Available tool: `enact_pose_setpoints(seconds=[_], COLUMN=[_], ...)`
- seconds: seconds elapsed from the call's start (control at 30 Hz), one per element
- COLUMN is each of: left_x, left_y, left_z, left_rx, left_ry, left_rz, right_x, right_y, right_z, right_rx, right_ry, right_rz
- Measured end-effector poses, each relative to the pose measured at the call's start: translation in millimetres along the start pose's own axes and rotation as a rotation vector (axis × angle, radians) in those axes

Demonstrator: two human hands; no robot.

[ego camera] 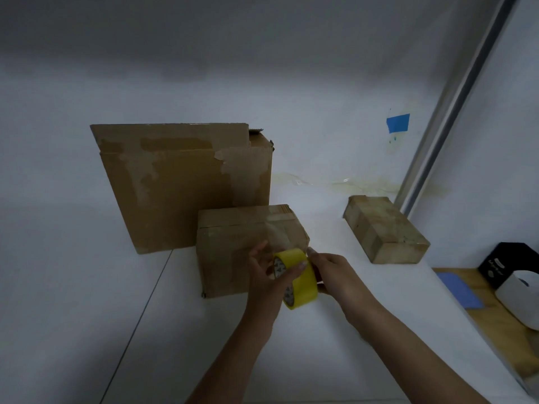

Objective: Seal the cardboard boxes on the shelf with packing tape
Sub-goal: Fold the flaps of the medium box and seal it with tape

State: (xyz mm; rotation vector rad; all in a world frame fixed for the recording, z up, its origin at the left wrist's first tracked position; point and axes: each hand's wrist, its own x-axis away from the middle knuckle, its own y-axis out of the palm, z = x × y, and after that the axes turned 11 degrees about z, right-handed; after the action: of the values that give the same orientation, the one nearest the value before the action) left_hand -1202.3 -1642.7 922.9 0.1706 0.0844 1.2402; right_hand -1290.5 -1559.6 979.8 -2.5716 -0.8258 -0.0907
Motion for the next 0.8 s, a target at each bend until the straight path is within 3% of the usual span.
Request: enact_pose_setpoints(seconds=[0.07, 0.17, 0.3, 0.4, 0.53, 0.8], left_x=[2, 1, 3, 1, -1, -2], left_y=[0, 2, 6, 6, 5, 2], left_z=[-3, -8, -2, -3, -4, 2], left_rx=[0.038, 0.095, 0.172, 0.172, 0.161, 0.166], left_ry=[-0.034, -0.070, -0.141, -0.165, -0.160, -0.152], left_rz=[0.007, 0.043, 0.063, 0.060, 0.061, 0.039], right_x=[-4, -15, -28, -30, -30, -30], right_y=[-12, -32, -57, -71, -77, -74], right_z=[11, 31, 58, 72, 81, 97], right_rx=[0.066, 0.412, 0.900, 1.109, 1.218, 1.152], right_ry=[-0.048, -0.102, -0.038, 0.024, 0.094, 0.114], right_rz=[0.030, 0.143, 0.195, 0.169, 0.087, 0.040])
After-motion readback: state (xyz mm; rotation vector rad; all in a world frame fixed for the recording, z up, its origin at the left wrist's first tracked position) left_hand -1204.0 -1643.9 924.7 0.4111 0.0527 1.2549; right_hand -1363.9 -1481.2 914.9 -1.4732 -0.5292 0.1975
